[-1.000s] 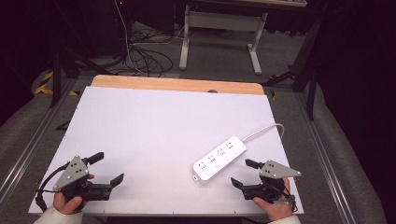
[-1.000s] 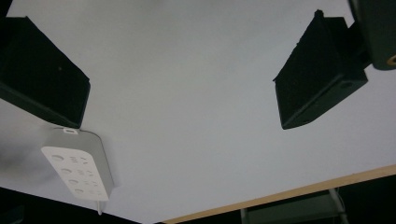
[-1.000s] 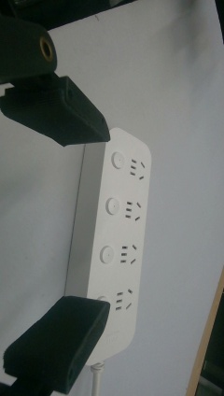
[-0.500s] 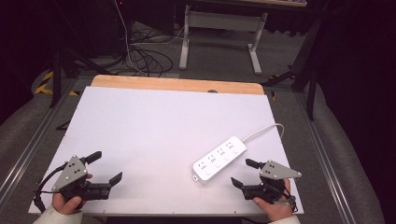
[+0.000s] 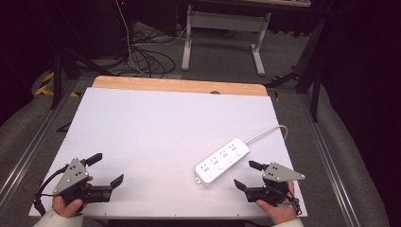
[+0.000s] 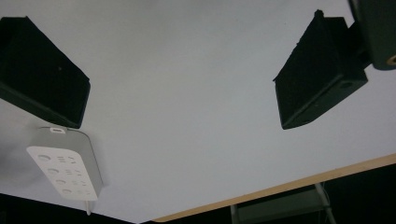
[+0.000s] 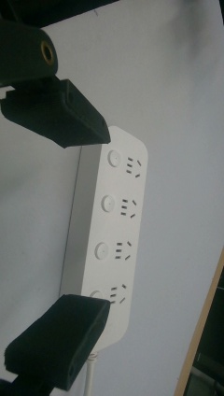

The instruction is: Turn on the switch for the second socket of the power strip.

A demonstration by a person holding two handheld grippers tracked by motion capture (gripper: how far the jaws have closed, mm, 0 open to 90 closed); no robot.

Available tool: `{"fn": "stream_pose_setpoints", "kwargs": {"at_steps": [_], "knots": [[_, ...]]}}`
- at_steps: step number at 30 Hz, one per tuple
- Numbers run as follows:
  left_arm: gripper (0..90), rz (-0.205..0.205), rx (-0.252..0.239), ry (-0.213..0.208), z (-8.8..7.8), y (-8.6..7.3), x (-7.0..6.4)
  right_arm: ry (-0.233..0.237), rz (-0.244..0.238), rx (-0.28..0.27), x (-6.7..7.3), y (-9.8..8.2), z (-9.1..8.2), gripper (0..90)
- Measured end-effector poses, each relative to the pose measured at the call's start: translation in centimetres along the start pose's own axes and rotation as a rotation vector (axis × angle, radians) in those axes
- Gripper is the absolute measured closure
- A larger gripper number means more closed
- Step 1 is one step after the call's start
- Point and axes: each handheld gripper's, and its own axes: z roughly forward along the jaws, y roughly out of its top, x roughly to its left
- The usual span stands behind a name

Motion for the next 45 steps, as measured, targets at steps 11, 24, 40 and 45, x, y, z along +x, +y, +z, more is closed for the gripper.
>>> {"fn": "stream_pose_setpoints", "kwargs": {"at_steps": [11, 24, 40, 45], "knots": [[3.8, 0.006, 0.004, 0.007, 0.0, 0.0, 0.0, -0.001, -0.01, 0.04, -0.1, 1.5, 0.0, 23.3], [3.9, 0.004, 0.004, 0.01, 0.0, 0.0, 0.0, 0.02, -0.02, 0.026, -0.4, 4.2, 0.3, 25.5], [3.8, -0.002, 0.009, 0.01, 0.1, 0.0, 0.0, 0.012, -0.035, 0.023, -1.5, 6.7, 0.9, 26.3], [3.9, -0.005, 0.006, 0.011, 0.0, 0.0, 0.0, 0.009, -0.033, 0.025, -1.6, 6.7, 1.0, 29.3]]}}
